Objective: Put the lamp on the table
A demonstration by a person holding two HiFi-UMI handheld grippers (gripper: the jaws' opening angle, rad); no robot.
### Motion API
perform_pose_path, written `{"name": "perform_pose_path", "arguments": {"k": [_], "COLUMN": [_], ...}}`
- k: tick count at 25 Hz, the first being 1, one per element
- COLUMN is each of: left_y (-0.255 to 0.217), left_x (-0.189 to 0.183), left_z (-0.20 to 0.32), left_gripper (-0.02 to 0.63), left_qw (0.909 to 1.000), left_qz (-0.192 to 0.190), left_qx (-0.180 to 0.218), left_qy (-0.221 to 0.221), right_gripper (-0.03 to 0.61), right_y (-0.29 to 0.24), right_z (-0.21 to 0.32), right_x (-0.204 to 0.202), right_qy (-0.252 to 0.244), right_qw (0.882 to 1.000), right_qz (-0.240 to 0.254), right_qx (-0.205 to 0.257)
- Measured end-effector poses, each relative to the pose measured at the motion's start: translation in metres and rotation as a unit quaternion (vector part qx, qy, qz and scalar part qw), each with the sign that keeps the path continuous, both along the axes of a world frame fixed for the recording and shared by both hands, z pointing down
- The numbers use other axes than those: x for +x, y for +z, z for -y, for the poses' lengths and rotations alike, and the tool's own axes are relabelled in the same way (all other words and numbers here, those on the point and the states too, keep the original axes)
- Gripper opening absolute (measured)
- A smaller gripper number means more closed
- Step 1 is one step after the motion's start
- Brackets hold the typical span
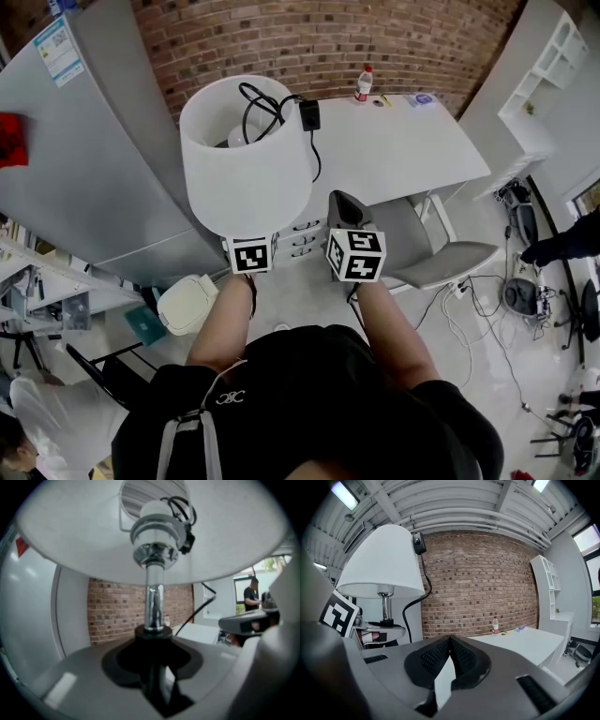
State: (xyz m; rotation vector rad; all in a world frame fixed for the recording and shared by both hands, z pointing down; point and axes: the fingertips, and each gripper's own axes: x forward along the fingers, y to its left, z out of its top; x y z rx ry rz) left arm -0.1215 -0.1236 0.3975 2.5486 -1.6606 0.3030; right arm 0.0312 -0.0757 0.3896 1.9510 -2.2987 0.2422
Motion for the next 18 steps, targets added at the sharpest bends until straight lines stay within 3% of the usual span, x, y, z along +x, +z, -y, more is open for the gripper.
{"name": "perform_pose_path", "arguments": {"k": [7,18], "left_y": [0.015,0.035], "left_x": [0.012,0.043], "left_z": [0.034,0.104], "left_gripper": [0.121,0.121], "left_qw": [0.9998,0.9998], "left_qz": [-0.002,-0.006], "left_qx": [-0.016,-0.017], "left_qy": [0.008,-0.004], "right_gripper": [-0.002,-0.002], "right_y": [0.014,0.037], "right_z": [0.027,0.104], "right_x": [0.015,0.043], "right_qy": [0.012,-0.024], "right_qw": [1.0,0.999], "right_qz": [0.006,0.009], "right_qx": [-0.015,-0.032]}}
